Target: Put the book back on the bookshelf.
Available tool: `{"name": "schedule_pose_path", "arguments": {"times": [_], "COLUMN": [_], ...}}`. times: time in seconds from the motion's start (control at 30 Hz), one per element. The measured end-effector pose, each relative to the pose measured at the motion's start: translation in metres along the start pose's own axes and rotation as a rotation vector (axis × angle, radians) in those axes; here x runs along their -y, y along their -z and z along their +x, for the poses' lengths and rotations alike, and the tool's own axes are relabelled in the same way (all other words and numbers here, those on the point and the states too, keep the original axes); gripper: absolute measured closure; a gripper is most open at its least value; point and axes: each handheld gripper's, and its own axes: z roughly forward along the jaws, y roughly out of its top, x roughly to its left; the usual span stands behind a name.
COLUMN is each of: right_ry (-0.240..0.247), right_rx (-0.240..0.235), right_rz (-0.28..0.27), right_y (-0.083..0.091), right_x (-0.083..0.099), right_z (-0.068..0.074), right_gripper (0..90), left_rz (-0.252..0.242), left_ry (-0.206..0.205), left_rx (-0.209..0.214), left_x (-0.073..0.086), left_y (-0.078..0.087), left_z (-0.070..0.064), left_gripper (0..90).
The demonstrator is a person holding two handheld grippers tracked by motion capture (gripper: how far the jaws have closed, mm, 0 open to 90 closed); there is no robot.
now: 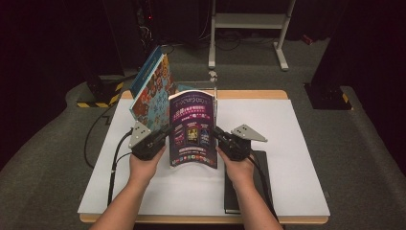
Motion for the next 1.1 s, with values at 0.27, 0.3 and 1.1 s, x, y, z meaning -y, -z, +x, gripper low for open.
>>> {"name": "schedule_pose_path", "arguments": {"times": [0.27, 0.3, 1.1], "right_ry": [0.002, 0.000, 0.014], "right_rx": [0.005, 0.004, -0.026], "right_rz": [0.015, 0.014, -0.029], "right_y": [0.000, 0.001, 0.040], "right_x": [0.010, 0.012, 0.036], "right_z": [-0.002, -0.002, 0.015], "right_gripper": [83.0, 83.0, 77.7], "left_rz": [-0.015, -0.022, -0.040], "left_ry": [-0.021, -0.022, -0.056], "left_rx": [0.002, 0.002, 0.024], "left_x": [0.012, 0.013, 0.026], "left_y": [0.001, 0.002, 0.044], "left_z": [-0.003, -0.003, -0.018], "left_gripper": [85.3, 85.3, 84.1]}}
